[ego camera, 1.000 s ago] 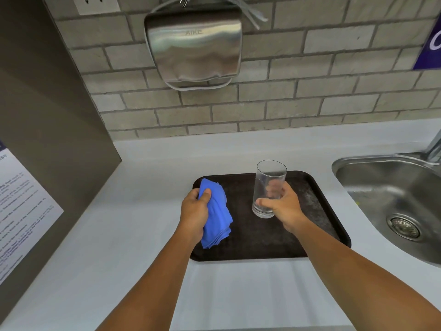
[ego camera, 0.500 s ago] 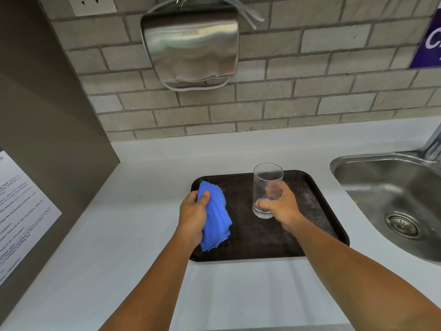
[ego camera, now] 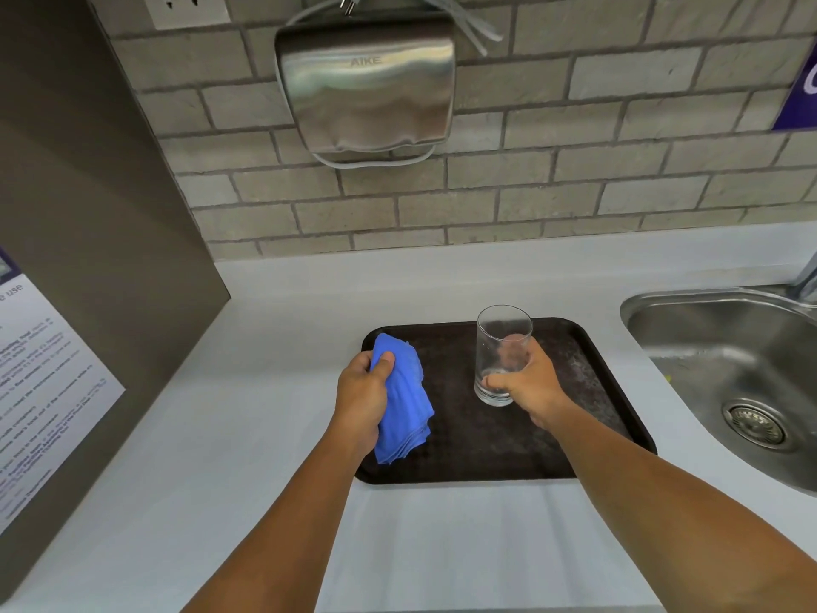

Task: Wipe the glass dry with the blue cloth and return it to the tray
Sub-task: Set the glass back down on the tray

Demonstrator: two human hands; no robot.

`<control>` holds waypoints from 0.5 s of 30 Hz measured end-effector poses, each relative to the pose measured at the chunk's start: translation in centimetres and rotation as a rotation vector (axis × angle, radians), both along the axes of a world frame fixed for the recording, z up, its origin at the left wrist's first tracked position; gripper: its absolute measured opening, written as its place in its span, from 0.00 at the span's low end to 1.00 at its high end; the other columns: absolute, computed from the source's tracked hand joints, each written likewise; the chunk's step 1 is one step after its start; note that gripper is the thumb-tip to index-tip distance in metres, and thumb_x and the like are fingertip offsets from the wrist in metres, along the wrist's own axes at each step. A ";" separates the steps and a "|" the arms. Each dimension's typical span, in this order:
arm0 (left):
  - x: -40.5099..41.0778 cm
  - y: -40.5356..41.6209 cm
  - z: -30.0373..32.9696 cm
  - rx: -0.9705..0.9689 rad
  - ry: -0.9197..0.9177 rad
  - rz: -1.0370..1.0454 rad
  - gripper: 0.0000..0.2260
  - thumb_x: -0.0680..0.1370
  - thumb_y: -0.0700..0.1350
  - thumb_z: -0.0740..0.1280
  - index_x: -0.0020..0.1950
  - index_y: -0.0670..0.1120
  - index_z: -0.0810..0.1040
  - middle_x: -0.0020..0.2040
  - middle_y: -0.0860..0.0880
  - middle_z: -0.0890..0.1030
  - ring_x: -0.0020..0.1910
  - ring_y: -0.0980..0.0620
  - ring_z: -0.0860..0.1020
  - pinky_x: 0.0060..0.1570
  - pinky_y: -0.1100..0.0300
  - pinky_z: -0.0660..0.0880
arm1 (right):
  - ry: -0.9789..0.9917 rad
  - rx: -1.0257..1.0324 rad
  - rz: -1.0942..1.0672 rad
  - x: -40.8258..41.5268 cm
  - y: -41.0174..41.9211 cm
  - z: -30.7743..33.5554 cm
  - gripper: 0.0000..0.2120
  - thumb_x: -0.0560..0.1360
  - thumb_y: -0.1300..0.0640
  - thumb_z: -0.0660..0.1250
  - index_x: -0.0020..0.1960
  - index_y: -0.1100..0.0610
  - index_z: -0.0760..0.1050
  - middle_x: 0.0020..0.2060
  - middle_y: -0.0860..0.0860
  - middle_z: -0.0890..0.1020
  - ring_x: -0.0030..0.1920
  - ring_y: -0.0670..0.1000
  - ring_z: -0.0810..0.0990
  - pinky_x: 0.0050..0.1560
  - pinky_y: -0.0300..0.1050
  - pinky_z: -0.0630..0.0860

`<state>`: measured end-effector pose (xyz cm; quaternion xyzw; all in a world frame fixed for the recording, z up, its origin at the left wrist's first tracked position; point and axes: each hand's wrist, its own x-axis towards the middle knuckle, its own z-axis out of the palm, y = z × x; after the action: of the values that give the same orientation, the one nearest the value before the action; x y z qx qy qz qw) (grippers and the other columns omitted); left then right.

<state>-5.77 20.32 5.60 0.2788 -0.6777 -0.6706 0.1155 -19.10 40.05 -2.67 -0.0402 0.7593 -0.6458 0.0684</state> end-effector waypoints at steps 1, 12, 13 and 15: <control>0.0 -0.1 0.0 0.002 0.000 0.001 0.07 0.81 0.50 0.63 0.48 0.48 0.76 0.55 0.39 0.80 0.55 0.39 0.79 0.59 0.39 0.76 | -0.001 0.000 -0.001 0.0 0.0 0.0 0.29 0.61 0.67 0.80 0.57 0.50 0.74 0.52 0.47 0.81 0.51 0.46 0.80 0.43 0.37 0.75; 0.0 -1.0 -0.1 -0.006 0.009 0.013 0.07 0.81 0.50 0.63 0.48 0.48 0.76 0.55 0.39 0.80 0.55 0.39 0.79 0.59 0.40 0.76 | -0.033 0.013 0.058 -0.7 0.2 -0.1 0.27 0.60 0.70 0.76 0.54 0.50 0.76 0.53 0.52 0.83 0.54 0.53 0.82 0.51 0.46 0.78; -0.1 -1.1 -0.2 -0.007 0.009 0.015 0.08 0.81 0.50 0.63 0.48 0.47 0.76 0.55 0.39 0.80 0.55 0.39 0.79 0.59 0.40 0.76 | -0.036 0.020 0.071 -0.8 0.3 0.0 0.27 0.60 0.70 0.75 0.54 0.51 0.77 0.53 0.52 0.83 0.54 0.53 0.82 0.53 0.48 0.78; -0.1 -1.3 -0.2 -0.007 0.012 0.017 0.08 0.80 0.50 0.63 0.48 0.47 0.76 0.55 0.39 0.80 0.55 0.40 0.79 0.59 0.41 0.77 | -0.046 0.033 0.083 -0.8 0.4 0.2 0.27 0.60 0.71 0.75 0.56 0.52 0.77 0.53 0.52 0.83 0.54 0.53 0.82 0.53 0.48 0.78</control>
<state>-5.87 18.99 5.35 0.2801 -0.6770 -0.6688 0.1261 -19.92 40.46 -2.52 -0.0559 0.7657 -0.6307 0.1132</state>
